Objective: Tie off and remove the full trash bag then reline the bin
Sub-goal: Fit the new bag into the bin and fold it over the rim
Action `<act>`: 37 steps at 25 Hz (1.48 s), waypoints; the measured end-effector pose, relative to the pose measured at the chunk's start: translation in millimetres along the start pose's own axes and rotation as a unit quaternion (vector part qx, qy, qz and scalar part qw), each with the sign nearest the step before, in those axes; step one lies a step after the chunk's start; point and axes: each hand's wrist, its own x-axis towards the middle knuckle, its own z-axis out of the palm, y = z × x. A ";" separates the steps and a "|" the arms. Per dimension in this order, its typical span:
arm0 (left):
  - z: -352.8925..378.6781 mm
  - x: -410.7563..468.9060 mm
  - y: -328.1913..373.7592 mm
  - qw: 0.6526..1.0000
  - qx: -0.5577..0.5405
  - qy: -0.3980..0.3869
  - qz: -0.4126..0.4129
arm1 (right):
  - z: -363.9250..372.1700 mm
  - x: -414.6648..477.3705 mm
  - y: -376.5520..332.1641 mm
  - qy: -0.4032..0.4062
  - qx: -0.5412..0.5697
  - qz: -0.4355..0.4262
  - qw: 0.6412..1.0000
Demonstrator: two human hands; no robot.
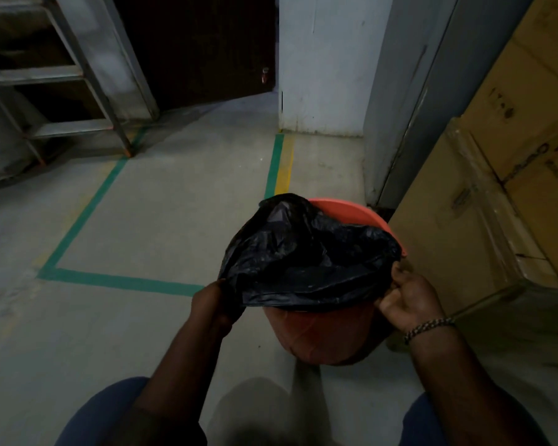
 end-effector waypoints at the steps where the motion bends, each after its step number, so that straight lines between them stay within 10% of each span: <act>1: -0.9 2.1 -2.9 1.000 0.002 -0.007 -0.005 | -1.2 0.4 0.4 0.003 0.000 0.001 1.000; 6: 6.3 3.1 -5.6 0.996 0.062 0.065 0.006 | -5.6 -0.6 0.5 0.005 0.016 0.002 1.000; 13: 20.9 -9.0 12.5 0.984 -0.126 -0.115 -0.048 | -9.1 -8.2 -4.9 -0.050 0.117 -0.026 0.992; 21: 32.5 -29.8 24.6 0.965 -0.241 -0.104 0.007 | 14.2 -24.3 17.1 0.020 0.066 0.026 0.997; 26: 50.2 -34.9 13.9 0.965 -0.240 -0.109 0.000 | 52.1 -58.7 62.8 0.049 -0.046 0.042 0.997; 37: 72.1 -56.6 1.4 0.976 -0.164 -0.141 0.005 | 66.9 -61.4 49.7 -0.005 0.125 0.097 0.987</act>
